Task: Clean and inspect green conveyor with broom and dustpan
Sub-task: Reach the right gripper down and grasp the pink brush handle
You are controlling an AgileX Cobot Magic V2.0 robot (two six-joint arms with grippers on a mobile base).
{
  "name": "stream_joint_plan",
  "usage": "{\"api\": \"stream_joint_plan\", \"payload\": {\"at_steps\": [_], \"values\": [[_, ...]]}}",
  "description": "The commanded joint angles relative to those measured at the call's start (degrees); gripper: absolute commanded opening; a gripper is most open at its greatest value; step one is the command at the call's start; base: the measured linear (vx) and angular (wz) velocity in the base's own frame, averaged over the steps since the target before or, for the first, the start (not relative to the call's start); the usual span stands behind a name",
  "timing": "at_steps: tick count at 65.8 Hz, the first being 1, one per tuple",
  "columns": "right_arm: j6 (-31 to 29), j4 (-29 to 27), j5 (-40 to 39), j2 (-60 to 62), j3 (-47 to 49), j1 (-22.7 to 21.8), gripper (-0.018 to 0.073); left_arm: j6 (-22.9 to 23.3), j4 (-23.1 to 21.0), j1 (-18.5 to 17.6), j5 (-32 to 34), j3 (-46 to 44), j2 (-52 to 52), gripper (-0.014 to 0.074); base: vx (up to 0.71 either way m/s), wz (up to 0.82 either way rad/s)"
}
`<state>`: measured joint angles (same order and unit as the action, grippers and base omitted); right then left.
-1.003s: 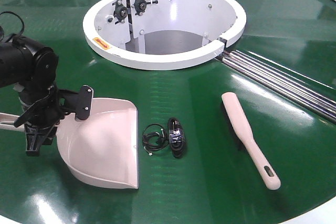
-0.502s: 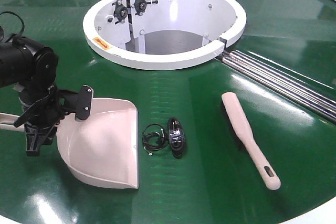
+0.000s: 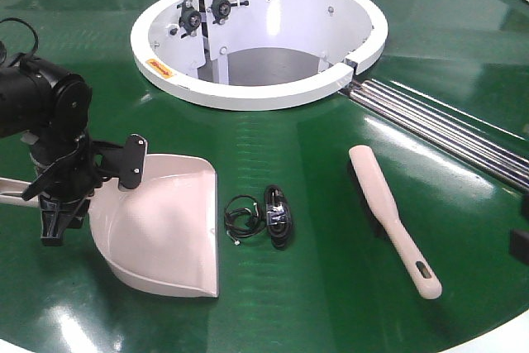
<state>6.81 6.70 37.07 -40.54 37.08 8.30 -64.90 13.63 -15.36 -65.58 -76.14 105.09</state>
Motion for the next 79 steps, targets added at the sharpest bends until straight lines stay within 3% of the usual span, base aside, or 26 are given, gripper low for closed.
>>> {"api": "stream_joint_plan", "payload": {"at_steps": [1, 14, 25, 43, 79], "values": [[-0.88, 0.6, 1.81, -2.53, 4.78, 3.33, 0.041, 0.54, -0.03, -0.31, 0.56, -1.66, -2.71, -0.0006, 0.0, 0.0], [-0.71, 0.42, 7.14, -13.48, 12.39, 8.51, 0.0546, 0.54, -0.03, -0.31, 0.56, -1.66, -2.71, -0.0006, 0.0, 0.0], [2.22, -0.83, 12.35, -24.79, 19.21, 10.17, 0.0544, 0.54, -0.03, -0.31, 0.56, -1.66, -2.71, -0.0006, 0.0, 0.0], [2.1, -3.42, 20.11, -41.57, 27.7, 10.17, 0.0543, 0.54, -0.03, -0.31, 0.56, -1.66, -2.71, -0.0006, 0.0, 0.0], [2.18, -3.69, 23.03, -60.41, 34.25, 9.82, 0.0519, 0.54, -0.03, -0.31, 0.56, -1.66, -2.71, -0.0006, 0.0, 0.0]]}}
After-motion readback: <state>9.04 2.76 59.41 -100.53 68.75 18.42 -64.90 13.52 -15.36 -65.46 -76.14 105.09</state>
